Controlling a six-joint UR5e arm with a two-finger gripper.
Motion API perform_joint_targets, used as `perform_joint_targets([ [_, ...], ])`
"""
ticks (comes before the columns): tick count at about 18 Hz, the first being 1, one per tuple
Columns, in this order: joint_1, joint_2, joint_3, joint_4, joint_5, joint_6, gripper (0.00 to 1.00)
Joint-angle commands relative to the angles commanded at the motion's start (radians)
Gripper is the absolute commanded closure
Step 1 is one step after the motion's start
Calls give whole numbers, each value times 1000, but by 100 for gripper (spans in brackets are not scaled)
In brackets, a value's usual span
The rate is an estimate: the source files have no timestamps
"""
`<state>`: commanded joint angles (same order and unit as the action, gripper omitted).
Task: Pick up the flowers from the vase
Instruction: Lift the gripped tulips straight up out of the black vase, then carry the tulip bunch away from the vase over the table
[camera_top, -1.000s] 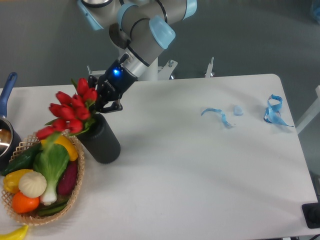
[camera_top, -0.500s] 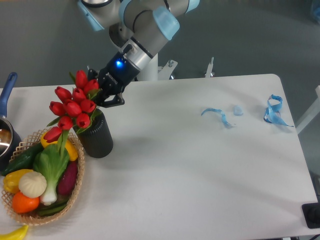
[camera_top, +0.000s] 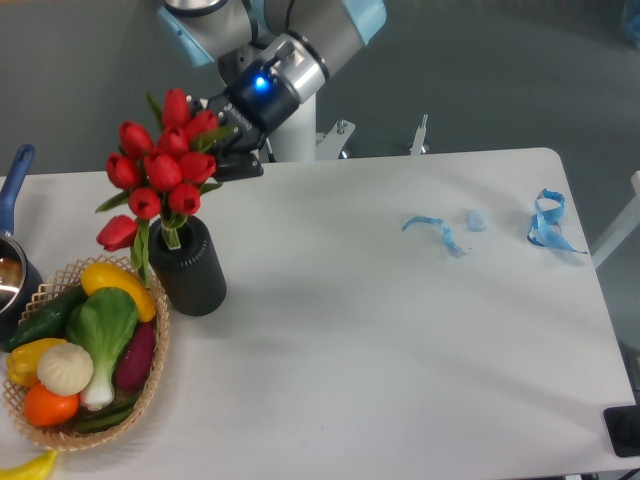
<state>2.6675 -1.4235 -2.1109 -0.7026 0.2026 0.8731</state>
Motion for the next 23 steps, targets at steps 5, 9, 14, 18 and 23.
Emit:
perform_joint_targets([
  [5,109,-14,103,-2,-110,-153,100],
  [9,219,-20,132,0,-144,-165,100],
  [14,256,-149,167,2,-120,45,100],
  [18,275,-218,238,0,53,67,100],
  [23,272,-245,330,-3,419,67,100],
])
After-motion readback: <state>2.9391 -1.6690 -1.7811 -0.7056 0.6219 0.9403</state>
